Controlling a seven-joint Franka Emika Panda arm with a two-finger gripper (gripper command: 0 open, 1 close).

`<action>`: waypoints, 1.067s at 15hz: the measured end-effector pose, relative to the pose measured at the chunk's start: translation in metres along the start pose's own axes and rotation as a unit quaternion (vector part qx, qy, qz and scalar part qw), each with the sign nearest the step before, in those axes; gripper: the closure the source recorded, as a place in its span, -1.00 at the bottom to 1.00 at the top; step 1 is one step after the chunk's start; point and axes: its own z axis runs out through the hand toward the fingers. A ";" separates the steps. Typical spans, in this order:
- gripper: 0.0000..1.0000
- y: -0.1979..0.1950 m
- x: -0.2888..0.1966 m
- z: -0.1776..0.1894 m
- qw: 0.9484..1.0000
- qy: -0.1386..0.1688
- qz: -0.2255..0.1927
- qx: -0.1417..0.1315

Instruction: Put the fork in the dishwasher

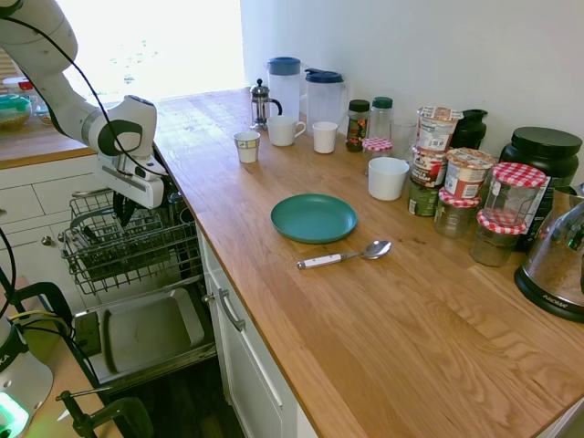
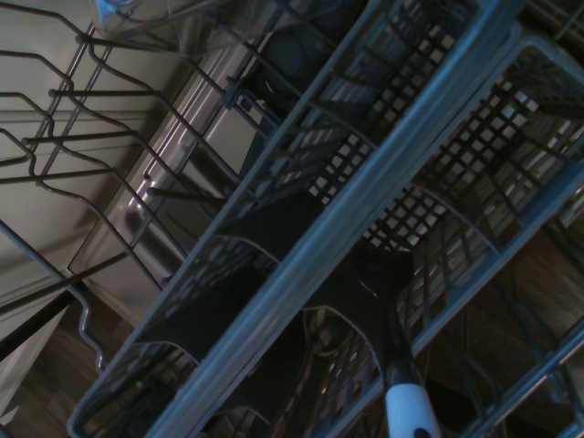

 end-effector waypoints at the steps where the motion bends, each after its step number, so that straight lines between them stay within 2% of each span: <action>1: -1.00 0.000 0.000 0.000 1.000 0.001 0.000 0.000; 12: -1.00 -0.016 -0.003 -0.013 1.000 0.002 -0.004 -0.001; 16: -1.00 -0.021 -0.008 -0.036 1.000 0.009 -0.005 0.006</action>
